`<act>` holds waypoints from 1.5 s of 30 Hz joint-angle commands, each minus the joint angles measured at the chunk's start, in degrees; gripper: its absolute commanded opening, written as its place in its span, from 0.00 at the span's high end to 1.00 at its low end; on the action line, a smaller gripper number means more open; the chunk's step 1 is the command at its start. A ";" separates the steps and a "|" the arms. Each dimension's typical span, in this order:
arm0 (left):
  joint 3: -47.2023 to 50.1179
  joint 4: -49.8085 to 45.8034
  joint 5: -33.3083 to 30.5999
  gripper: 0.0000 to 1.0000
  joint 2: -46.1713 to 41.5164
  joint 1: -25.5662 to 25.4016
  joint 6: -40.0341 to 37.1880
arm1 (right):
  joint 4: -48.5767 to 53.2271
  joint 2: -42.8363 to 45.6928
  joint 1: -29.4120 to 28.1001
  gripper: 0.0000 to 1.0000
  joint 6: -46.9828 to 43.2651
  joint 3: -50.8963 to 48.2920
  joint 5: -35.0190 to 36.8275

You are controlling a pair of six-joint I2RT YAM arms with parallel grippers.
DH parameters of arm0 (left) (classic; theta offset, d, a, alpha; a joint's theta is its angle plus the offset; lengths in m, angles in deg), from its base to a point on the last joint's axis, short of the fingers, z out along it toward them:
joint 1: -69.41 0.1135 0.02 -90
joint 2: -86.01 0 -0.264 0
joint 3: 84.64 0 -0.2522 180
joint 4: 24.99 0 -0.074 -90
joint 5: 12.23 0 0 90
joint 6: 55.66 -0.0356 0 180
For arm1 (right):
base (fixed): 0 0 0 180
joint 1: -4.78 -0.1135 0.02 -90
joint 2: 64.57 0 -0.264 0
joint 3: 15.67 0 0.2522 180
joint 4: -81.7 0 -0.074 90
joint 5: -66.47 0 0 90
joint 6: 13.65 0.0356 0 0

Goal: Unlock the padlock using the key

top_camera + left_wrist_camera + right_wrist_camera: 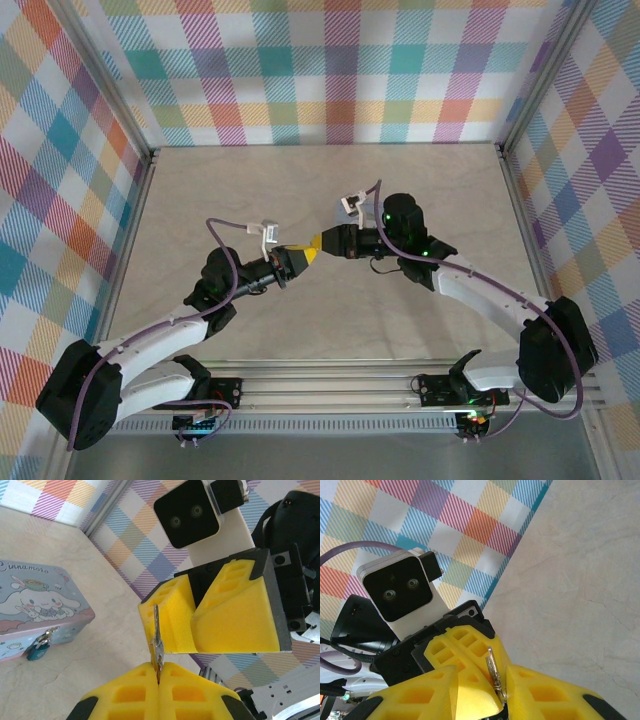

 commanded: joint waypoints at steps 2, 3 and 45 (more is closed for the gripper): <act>-1.51 -2.48 3.21 1.00 -1.02 0.53 -2.09 | 0.86 -0.26 0.59 0.70 -1.36 3.70 -3.41; -1.68 -2.87 3.64 1.00 -1.06 0.53 -2.34 | 1.46 -0.39 0.70 0.70 -1.73 4.05 -3.74; -1.02 -12.30 0.82 0.49 -12.32 3.78 0.70 | 28.00 3.51 0.87 1.00 -26.61 14.13 2.42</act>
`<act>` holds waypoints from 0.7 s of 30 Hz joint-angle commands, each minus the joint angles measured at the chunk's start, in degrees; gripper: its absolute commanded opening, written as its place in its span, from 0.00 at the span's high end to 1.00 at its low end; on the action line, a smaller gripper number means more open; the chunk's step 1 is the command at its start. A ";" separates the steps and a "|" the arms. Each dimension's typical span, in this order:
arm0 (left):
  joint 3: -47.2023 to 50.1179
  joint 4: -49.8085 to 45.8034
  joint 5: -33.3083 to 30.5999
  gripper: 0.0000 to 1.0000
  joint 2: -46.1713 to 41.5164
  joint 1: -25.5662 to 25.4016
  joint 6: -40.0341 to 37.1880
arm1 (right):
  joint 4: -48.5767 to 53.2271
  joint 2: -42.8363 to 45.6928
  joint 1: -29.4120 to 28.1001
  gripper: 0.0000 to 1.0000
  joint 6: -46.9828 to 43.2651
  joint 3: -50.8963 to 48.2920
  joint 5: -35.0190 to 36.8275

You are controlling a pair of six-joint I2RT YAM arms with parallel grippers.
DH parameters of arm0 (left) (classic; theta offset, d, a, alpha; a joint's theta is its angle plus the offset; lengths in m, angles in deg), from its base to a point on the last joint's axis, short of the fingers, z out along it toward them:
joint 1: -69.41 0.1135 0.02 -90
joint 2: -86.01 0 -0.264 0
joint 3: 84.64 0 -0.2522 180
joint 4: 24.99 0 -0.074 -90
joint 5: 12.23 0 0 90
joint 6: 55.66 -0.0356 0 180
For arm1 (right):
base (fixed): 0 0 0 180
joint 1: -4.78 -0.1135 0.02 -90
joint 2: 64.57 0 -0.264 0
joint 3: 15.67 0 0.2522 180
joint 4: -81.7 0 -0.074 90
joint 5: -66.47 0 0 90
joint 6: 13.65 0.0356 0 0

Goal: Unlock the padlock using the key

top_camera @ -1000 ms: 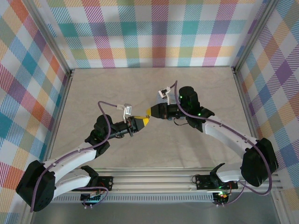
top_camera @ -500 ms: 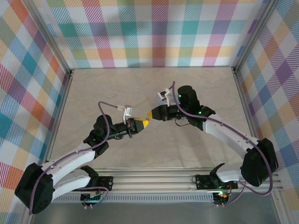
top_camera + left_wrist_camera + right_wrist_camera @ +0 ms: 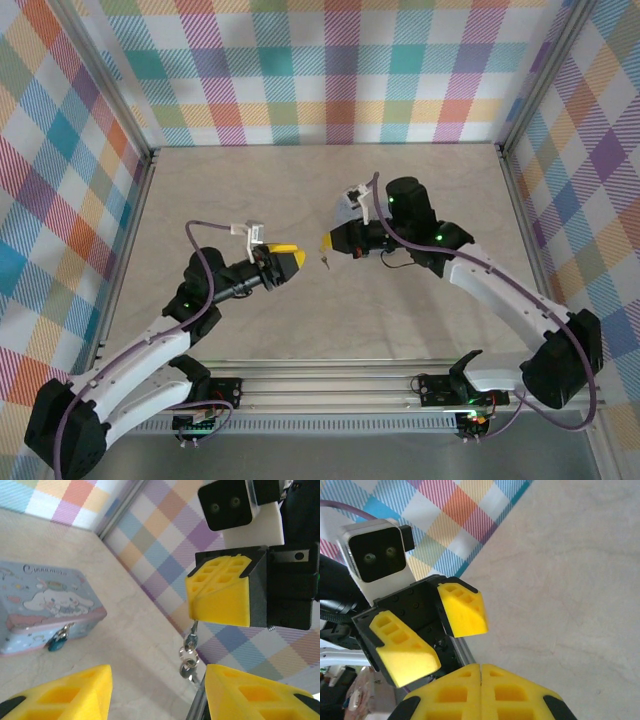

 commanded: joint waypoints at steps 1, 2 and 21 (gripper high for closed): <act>0.61 4.82 1.88 0.49 0.29 0.64 3.50 | 0.76 0.92 -0.31 1.00 -3.54 1.63 -1.05; 0.69 7.94 3.09 0.50 1.43 0.59 5.09 | -0.79 0.81 -0.31 1.00 -2.75 1.26 -1.88; -1.05 32.88 8.71 0.60 16.50 -1.27 16.70 | -12.32 0.66 -0.22 1.00 4.13 -2.86 -4.94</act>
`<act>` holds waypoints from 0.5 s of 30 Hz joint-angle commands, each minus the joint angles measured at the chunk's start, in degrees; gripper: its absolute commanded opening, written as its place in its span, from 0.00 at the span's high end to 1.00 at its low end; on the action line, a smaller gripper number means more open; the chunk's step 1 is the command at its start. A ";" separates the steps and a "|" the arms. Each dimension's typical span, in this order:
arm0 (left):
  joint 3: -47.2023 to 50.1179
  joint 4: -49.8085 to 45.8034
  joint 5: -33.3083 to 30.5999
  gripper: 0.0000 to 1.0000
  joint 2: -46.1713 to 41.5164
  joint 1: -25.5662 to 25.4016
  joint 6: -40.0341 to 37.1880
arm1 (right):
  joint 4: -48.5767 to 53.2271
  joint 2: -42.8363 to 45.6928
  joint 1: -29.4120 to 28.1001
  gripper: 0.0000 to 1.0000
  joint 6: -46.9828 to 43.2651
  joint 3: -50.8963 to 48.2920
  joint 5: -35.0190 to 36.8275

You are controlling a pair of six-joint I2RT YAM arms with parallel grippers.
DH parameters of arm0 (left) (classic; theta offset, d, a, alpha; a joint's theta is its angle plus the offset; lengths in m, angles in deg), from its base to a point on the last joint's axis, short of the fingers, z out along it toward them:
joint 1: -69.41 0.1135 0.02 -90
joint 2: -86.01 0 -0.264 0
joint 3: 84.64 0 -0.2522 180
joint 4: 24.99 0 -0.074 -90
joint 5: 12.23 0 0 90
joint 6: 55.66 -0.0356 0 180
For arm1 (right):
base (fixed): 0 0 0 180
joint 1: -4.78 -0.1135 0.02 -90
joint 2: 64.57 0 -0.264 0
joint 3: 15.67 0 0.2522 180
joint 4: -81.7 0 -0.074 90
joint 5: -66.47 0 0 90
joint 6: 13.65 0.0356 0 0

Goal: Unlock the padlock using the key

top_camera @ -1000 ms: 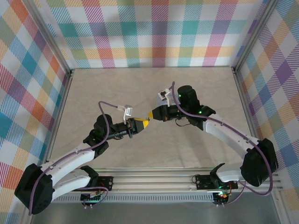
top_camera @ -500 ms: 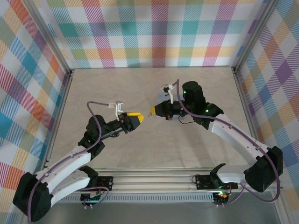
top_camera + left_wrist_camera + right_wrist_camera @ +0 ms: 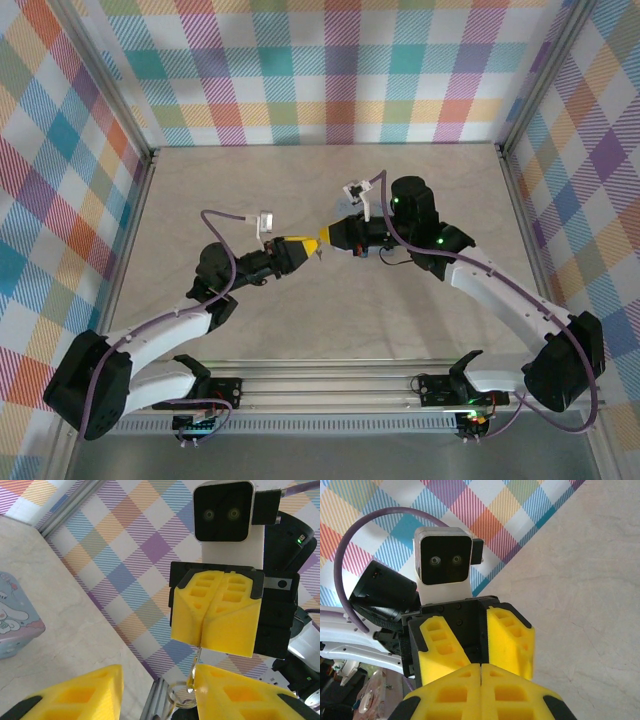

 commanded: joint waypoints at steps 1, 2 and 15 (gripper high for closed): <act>-1.27 5.51 1.53 0.60 0.78 -0.54 1.11 | -2.59 0.05 -0.22 1.00 0.68 -0.61 -1.62; -1.27 5.78 1.66 0.62 0.95 -0.64 1.25 | -2.63 -0.09 -0.22 1.00 0.61 -0.63 -1.62; -1.95 6.60 2.20 0.89 2.10 -1.95 1.16 | -3.45 0.30 0.22 1.00 1.05 -1.86 -0.81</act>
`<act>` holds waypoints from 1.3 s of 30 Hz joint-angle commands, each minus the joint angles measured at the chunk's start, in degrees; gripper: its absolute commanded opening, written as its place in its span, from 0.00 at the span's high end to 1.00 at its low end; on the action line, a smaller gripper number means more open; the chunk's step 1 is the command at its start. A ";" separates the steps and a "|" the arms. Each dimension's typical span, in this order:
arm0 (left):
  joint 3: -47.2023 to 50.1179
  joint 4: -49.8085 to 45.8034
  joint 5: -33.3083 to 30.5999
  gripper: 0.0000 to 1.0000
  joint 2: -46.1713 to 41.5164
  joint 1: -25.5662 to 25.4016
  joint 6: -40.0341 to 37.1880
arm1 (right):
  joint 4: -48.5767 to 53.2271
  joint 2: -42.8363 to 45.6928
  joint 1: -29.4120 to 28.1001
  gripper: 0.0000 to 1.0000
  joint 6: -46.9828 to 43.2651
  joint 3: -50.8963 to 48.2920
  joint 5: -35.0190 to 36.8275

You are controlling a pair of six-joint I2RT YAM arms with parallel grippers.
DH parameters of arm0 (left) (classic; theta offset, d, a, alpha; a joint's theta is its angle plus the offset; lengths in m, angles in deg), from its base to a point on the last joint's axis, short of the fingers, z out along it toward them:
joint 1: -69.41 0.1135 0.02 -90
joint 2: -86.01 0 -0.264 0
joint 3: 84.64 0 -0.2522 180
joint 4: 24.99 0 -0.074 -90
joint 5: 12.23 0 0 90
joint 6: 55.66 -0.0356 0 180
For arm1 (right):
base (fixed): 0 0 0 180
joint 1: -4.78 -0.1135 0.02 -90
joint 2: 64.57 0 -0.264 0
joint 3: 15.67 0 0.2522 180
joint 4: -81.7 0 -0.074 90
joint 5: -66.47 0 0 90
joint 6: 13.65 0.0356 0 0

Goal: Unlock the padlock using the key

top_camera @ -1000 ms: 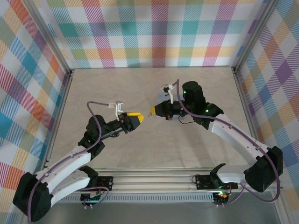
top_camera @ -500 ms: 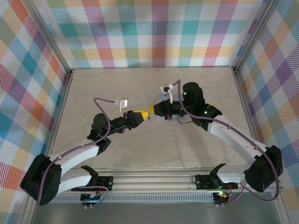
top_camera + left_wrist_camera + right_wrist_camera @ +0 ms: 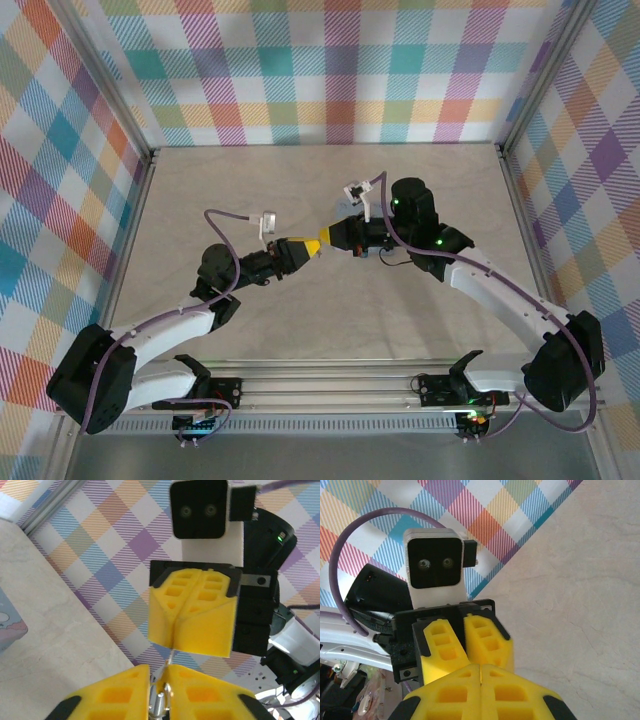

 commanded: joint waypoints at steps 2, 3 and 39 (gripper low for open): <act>-1.83 2.75 0.82 0.96 0.30 -0.75 -0.11 | -2.38 0.58 0.34 1.00 0.56 -0.87 -0.80; -1.82 2.75 0.82 0.99 0.25 -0.78 -0.18 | -2.45 0.64 0.30 1.00 0.70 -0.97 -0.76; -1.72 -32.67 -9.75 1.00 -2.52 -1.68 -23.53 | 14.19 -20.99 2.85 0.45 0.99 -3.26 49.51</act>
